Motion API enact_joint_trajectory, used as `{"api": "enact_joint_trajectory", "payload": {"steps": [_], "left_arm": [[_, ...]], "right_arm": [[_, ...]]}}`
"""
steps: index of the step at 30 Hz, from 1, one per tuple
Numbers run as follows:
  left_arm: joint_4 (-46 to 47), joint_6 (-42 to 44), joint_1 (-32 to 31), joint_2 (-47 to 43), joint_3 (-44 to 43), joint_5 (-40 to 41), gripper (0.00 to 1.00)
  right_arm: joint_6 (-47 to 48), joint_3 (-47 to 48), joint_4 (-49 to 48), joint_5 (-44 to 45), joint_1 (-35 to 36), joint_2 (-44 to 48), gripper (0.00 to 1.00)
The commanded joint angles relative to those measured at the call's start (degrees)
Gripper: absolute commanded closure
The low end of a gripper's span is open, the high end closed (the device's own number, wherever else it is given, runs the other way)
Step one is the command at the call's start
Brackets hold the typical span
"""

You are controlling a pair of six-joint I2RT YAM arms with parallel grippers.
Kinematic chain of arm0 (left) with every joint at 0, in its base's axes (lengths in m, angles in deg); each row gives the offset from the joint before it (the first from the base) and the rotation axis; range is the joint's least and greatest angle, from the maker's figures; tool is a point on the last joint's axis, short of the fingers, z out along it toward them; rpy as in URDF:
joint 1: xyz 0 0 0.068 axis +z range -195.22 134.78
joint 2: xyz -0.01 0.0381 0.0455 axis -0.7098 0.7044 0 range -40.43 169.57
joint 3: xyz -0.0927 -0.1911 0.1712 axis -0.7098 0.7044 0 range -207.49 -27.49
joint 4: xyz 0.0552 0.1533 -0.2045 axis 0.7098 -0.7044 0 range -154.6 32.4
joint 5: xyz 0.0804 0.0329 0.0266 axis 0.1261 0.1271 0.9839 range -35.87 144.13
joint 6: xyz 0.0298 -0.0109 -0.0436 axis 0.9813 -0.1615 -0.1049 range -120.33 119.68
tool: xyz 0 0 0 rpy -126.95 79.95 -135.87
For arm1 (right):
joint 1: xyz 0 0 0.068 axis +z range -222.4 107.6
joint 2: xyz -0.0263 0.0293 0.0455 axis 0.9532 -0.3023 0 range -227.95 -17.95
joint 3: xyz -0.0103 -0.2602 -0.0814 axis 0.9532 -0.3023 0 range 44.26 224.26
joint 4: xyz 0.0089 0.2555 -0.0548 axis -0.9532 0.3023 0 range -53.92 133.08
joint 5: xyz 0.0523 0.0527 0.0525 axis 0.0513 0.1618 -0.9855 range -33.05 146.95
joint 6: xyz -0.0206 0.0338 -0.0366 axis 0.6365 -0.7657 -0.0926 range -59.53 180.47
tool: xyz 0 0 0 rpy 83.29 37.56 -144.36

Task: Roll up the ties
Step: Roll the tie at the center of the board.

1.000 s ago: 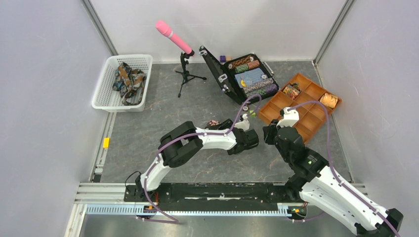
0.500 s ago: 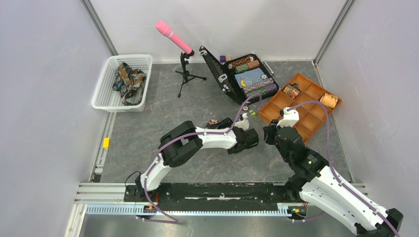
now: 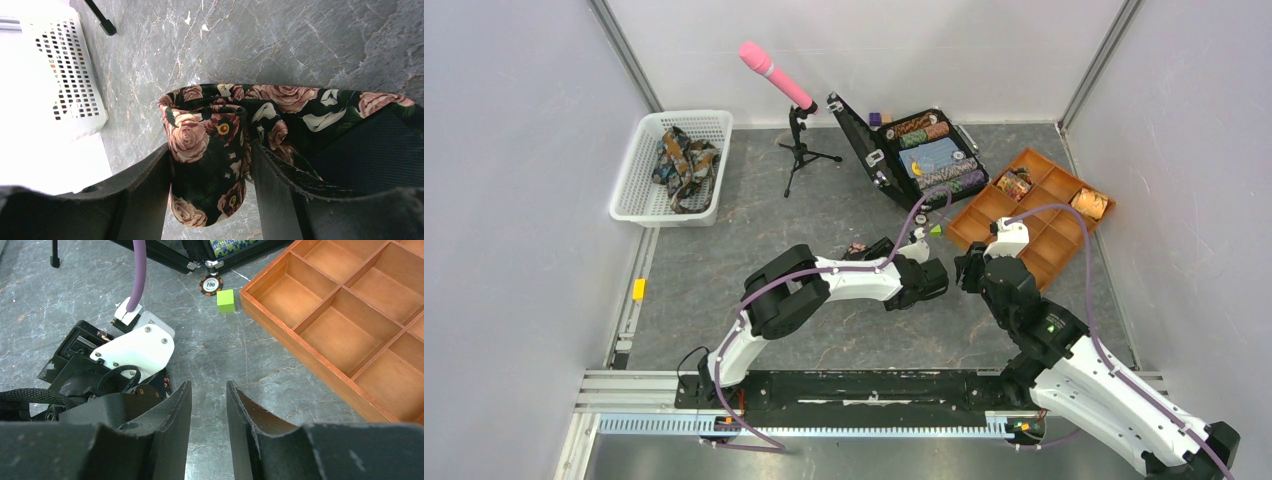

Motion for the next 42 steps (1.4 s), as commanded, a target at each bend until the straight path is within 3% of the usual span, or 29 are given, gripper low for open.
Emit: {"api": "enact_joint_trajectory", "payload": {"steps": [1, 22, 42], "left_arm": [[0.5, 0.3, -0.6, -3.7, -2.1, -0.8, 0.36], [-0.6, 0.1, -0.7, -5.5, -2.8, -0.8, 0.37], [-0.4, -4.3, -0.9, -7.6, -2.7, -9.8, 0.38]], "right_arm": [[0.1, -0.1, -0.5, 1.3, 0.2, 0.0, 0.62], [-0.1, -0.2, -0.6, 1.1, 0.2, -0.1, 0.64], [-0.4, -0.6, -0.6, 1.0, 0.2, -0.1, 0.64]]}}
